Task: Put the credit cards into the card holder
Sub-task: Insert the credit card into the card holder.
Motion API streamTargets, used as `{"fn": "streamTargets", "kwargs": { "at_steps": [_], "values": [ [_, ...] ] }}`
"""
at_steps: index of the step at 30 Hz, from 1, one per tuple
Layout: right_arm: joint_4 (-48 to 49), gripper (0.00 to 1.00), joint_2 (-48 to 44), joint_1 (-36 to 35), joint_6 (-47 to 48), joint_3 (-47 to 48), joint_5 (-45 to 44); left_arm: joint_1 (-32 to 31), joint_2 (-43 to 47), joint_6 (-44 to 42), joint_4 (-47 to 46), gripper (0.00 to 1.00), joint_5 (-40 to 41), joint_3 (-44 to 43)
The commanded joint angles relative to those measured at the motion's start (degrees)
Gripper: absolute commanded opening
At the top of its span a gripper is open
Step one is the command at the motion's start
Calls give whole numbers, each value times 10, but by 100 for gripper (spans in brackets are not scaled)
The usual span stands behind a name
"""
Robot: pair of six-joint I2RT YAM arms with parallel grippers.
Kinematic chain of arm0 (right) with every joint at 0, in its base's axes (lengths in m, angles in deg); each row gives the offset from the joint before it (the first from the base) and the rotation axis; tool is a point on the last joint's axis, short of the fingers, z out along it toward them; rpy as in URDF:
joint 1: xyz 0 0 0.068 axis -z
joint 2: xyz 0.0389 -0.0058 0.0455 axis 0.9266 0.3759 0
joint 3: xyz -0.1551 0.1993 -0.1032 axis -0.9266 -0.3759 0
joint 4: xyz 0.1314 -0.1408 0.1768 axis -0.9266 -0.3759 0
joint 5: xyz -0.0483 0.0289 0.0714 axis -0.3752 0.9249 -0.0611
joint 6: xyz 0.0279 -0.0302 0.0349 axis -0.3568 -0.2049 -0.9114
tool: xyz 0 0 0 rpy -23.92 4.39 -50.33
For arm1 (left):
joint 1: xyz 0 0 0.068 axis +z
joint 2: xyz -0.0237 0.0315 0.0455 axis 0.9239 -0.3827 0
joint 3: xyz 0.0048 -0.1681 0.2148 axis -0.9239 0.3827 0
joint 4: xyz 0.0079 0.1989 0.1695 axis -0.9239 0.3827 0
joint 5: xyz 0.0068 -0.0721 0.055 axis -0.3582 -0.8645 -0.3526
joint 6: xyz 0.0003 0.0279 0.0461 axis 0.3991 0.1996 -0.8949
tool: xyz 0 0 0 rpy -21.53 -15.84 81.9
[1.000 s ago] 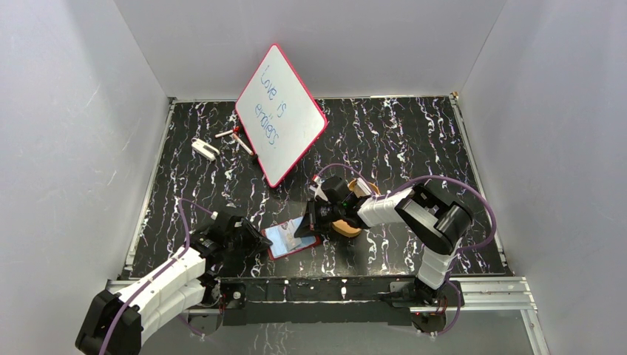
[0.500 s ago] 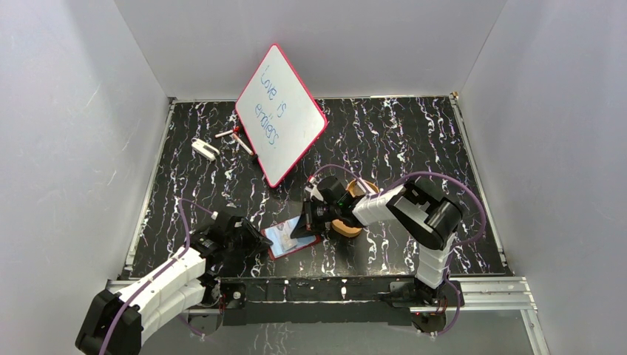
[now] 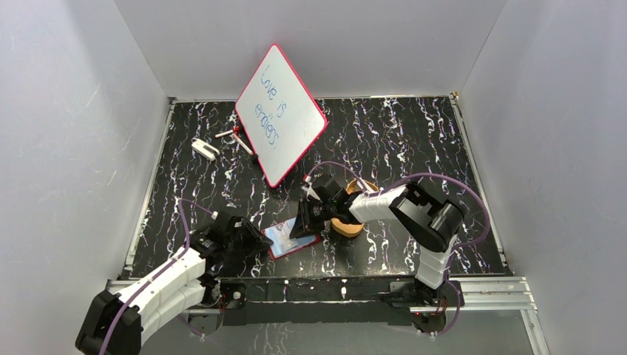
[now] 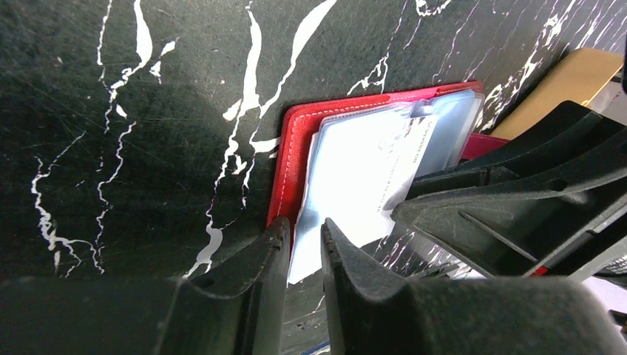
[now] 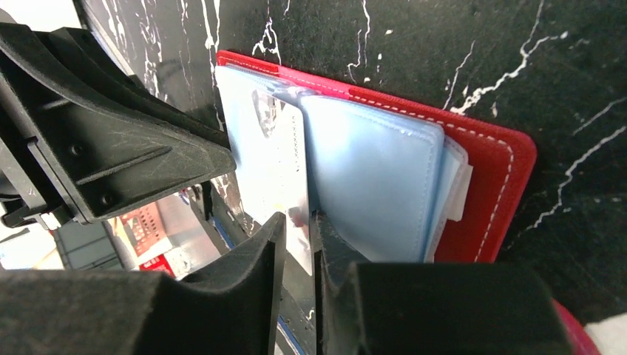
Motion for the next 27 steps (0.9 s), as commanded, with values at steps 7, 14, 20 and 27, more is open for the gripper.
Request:
{"fn": "streamTargets", "kwargs": {
  "at_steps": [7,14,20,27],
  "values": [
    [-94,40,-52,-2,60,37,-62,-2,7,-12,78,25,23,6],
    [-80,41,-38,-3,60,45,-51,-2,22,-13,94,25,21,-6],
    [-75,40,-23,-10,62,59,-43,-2,25,-13,94,25,30,-2],
    [-72,39,-7,-24,62,69,-37,-2,6,-17,80,24,27,3]
  ]
}}
